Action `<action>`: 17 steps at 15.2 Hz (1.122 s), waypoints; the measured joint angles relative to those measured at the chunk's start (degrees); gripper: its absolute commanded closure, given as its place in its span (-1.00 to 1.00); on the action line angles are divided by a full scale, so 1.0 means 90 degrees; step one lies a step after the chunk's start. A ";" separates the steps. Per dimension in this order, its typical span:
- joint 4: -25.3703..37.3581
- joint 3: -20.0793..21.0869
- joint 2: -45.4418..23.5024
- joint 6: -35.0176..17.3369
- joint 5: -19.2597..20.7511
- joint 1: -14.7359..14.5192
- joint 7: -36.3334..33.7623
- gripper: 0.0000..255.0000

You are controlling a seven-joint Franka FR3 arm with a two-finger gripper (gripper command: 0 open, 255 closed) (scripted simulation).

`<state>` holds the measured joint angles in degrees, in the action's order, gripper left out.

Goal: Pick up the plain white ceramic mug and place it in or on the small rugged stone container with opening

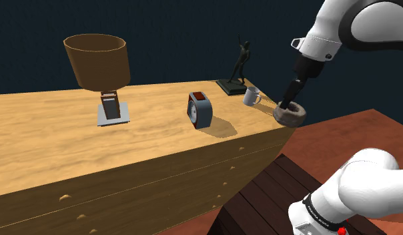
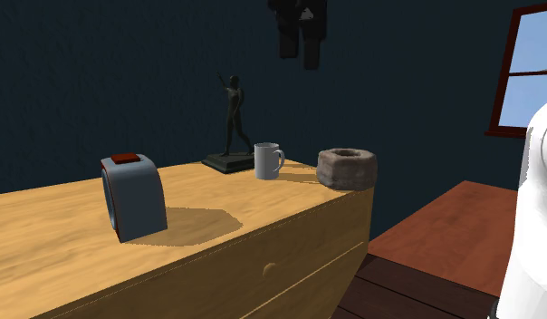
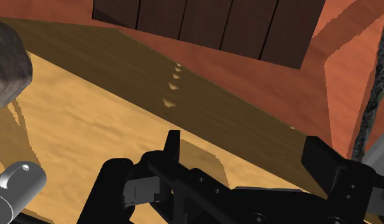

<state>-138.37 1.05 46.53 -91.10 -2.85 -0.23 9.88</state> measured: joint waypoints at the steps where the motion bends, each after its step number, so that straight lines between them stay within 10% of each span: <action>1: 0.0000 0.0000 0.0000 0.0000 0.0000 0.0000 0.0000 -1.00; 17: 0.0790 -0.1216 -0.2818 -0.2125 0.0584 0.0435 0.1463 -1.00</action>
<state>-131.26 -9.89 21.17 -110.23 2.40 3.68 23.05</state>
